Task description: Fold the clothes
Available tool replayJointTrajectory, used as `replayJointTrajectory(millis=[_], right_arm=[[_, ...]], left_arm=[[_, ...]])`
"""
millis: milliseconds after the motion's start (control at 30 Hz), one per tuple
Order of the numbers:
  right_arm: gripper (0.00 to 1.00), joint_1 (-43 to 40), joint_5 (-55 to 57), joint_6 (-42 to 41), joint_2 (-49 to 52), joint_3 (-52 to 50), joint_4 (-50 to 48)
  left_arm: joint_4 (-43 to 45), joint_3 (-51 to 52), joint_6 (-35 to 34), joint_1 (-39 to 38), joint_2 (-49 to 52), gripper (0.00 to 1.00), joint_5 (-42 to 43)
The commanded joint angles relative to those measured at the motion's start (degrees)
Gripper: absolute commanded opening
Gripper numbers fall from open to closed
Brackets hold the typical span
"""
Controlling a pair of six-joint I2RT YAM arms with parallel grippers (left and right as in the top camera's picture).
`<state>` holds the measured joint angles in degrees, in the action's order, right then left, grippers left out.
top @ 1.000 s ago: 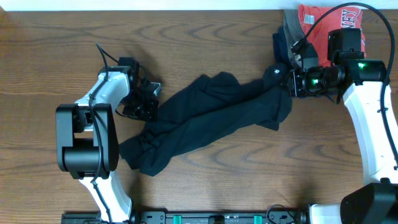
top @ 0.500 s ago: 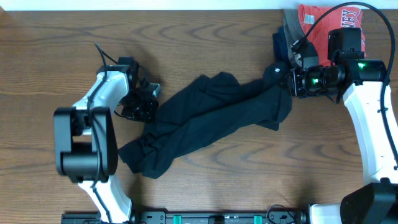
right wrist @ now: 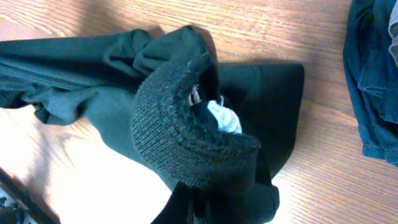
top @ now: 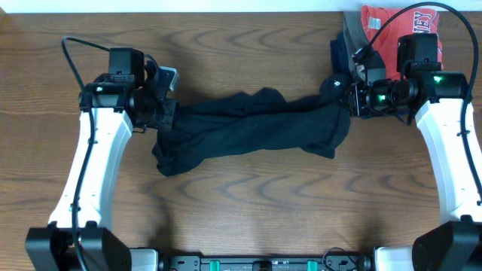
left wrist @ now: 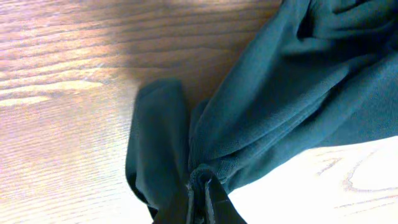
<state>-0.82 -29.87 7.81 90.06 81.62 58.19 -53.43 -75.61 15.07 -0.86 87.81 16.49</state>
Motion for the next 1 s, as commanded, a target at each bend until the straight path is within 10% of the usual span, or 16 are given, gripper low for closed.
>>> replayJointTrajectory(millis=[0,633,967], right_arm=[[0.04,-0.2,-0.8,0.4,-0.4,0.4,-0.2],[0.05,-0.2,-0.8,0.4,-0.4,0.4,-0.7],[0.06,-0.2,-0.8,0.4,-0.4,0.4,-1.0]], left_arm=[[-0.3,-0.8,-0.4,0.2,0.0,0.07,-1.0],[1.8,0.8,-0.8,0.1,12.2,0.22,-0.5],[15.4,0.8,-0.1,0.0,17.6,0.51,2.5]])
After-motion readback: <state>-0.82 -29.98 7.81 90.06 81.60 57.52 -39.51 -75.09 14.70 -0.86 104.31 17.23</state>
